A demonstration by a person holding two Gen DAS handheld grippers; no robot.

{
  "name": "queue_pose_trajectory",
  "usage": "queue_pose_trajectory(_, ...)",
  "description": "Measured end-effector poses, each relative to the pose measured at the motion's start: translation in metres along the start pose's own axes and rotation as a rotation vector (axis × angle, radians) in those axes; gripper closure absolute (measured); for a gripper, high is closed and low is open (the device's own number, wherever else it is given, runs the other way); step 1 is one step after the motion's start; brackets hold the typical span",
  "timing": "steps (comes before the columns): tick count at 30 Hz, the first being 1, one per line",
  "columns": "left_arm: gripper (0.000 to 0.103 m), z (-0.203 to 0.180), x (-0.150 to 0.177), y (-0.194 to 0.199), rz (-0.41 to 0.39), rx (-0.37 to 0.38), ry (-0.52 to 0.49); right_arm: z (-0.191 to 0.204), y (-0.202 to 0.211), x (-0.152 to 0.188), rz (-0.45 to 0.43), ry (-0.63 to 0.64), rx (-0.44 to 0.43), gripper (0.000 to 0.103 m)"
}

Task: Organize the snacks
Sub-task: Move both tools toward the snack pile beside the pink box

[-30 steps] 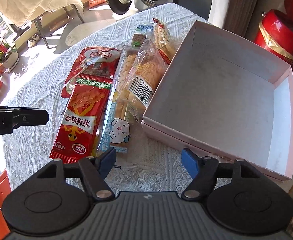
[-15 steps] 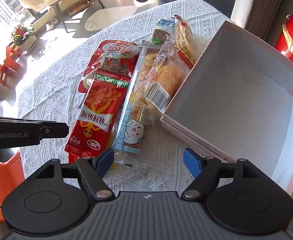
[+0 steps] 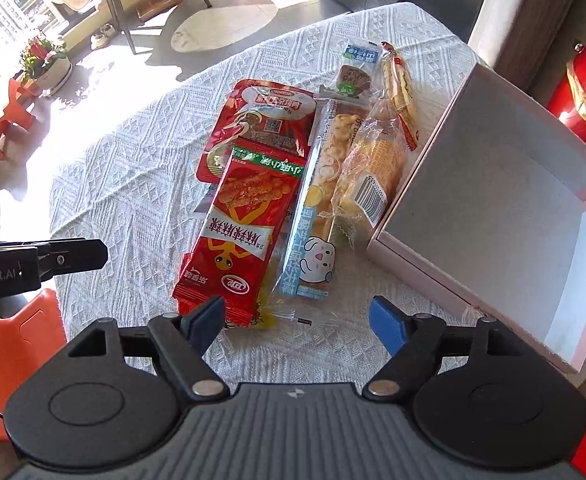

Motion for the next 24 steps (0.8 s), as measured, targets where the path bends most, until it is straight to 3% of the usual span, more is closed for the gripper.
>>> queue_pose_trajectory(8, 0.084, -0.019, 0.002, 0.01, -0.06, 0.011, -0.003, 0.015, -0.016, 0.001, -0.015, 0.151, -0.088, 0.022)
queue_pose_trajectory(13, 0.084, -0.056, 0.008, -0.011, -0.033, 0.022, 0.026, 0.016, -0.028, 0.006, 0.005, 0.321, -0.17, 0.022)
queue_pose_trajectory(16, 0.084, -0.093, 0.006, -0.019, -0.013, 0.066, -0.02, 0.007, -0.028, 0.014, 0.027, 0.384, -0.225, 0.022)
queue_pose_trajectory(21, 0.084, -0.165, -0.004, -0.041, 0.032, 0.114, -0.169, -0.021, -0.026, 0.035, 0.075, 0.445, -0.235, 0.022)
queue_pose_trajectory(24, 0.084, -0.192, -0.009, -0.065, 0.063, 0.099, -0.214, -0.034, -0.027, 0.045, 0.098, 0.449, -0.237, 0.022)
Point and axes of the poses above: each gripper's, at about its wrist camera, not at the fingertips, and y roughly against the way its jaws point, z to its left, x to its underside, the point moved 7 cm from there along -y, roughly the way its jaws point, and after that the axes turned 11 degrees about y, right-handed, at the moved point
